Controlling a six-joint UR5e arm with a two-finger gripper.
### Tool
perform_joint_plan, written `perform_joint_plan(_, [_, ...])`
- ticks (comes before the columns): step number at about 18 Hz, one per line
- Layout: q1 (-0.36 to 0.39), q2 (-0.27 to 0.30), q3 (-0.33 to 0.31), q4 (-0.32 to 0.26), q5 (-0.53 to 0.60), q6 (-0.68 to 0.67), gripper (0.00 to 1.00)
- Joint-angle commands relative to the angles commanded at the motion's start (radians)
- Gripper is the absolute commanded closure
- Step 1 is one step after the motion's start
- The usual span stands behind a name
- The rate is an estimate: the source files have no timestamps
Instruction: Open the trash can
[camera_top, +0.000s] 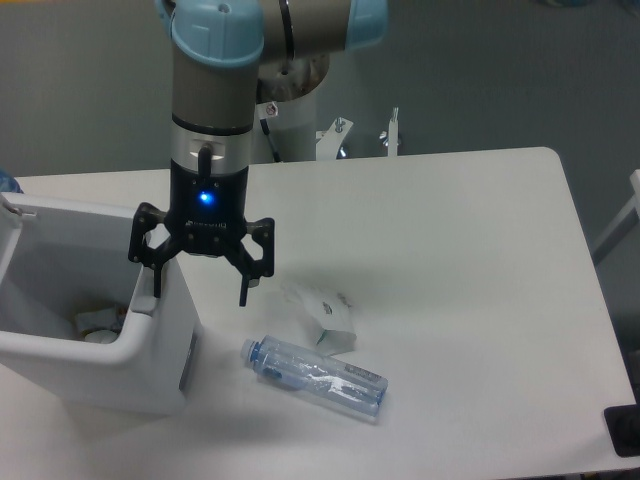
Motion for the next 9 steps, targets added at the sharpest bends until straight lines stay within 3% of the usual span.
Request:
perform_joint_plan(3, [0.021,-0.008,0.003,0.003,0.019,0.017,0.0])
perform_joint_plan(5, [0.082,-0.011,-0.002,0.006,0.023,0.044,0.0])
perform_joint_plan(9, [0.187,-0.047,-0.006,0.012,0.025,0.222,0.0])
